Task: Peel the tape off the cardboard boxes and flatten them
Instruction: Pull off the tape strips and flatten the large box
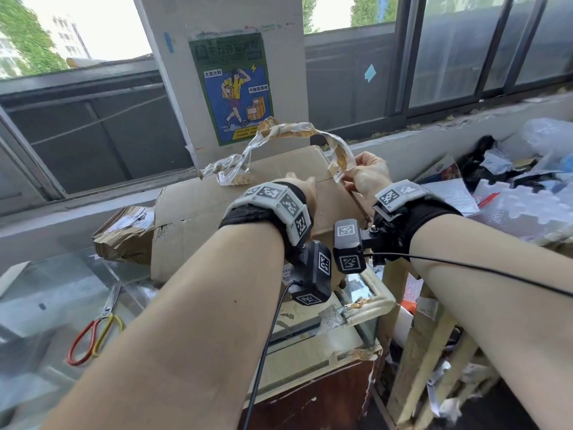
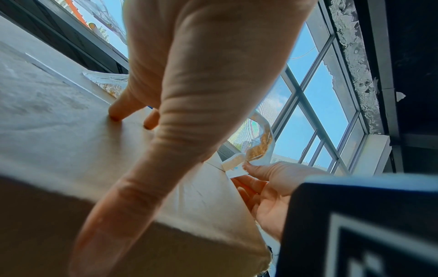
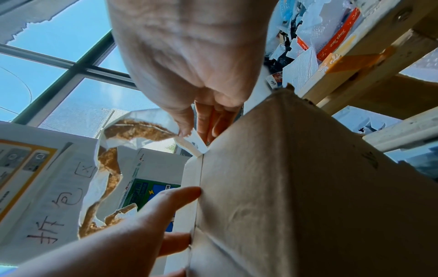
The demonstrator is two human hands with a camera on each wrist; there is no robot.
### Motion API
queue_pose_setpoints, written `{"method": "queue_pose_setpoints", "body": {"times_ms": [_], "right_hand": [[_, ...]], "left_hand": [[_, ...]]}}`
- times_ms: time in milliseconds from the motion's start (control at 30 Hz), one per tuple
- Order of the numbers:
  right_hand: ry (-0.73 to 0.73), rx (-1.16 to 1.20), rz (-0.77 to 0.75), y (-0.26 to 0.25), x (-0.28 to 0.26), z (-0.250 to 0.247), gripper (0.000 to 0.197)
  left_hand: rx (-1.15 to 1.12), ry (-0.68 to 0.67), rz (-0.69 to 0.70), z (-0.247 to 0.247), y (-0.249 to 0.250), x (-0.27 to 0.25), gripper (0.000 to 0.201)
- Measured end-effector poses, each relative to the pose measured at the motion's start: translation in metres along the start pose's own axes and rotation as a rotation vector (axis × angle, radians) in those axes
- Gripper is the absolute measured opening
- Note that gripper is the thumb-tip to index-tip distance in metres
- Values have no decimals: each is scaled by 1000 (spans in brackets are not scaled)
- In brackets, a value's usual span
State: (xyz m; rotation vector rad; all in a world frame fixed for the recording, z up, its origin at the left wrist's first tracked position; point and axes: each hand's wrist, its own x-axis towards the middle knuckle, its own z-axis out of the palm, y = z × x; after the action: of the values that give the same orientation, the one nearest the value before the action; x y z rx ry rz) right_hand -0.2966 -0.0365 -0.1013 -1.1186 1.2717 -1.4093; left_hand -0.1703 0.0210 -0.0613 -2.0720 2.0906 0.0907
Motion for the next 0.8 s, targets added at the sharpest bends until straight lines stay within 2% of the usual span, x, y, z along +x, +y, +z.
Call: {"method": "queue_pose_setpoints", "body": {"times_ms": [133, 233, 300, 400, 467, 533, 633, 667, 767, 800], "right_hand": [[35, -55, -11, 1, 1, -4, 30], [25, -106, -26, -1, -2, -6, 27], [23, -72, -16, -2, -3, -7, 28], [57, -8, -13, -9, -12, -4, 27], [73, 23, -19, -10, -14, -2, 28], [84, 24, 0, -11, -14, -2, 27], [96, 6, 12, -14, -15, -3, 27], [98, 10, 12, -14, -15, -3, 27], [93, 19, 22, -15, -14, -4, 27], [95, 18, 21, -14, -14, -4, 27]], "left_hand": [[16, -68, -39, -3, 1, 0, 78], [10, -89, -56, -3, 0, 0, 71], [27, -81, -51, -3, 0, 1, 74], [-27, -12, -36, 3, 0, -1, 62], [-27, 17, -11, 4, -1, -2, 62], [-53, -24, -22, 1, 0, 1, 67], [-30, -113, -56, 1, 4, 4, 91], [-27, -109, -46, 3, 4, 4, 92], [-21, -76, -37, 3, 5, 3, 69], [-12, -79, -34, 1, 4, 3, 67]]}}
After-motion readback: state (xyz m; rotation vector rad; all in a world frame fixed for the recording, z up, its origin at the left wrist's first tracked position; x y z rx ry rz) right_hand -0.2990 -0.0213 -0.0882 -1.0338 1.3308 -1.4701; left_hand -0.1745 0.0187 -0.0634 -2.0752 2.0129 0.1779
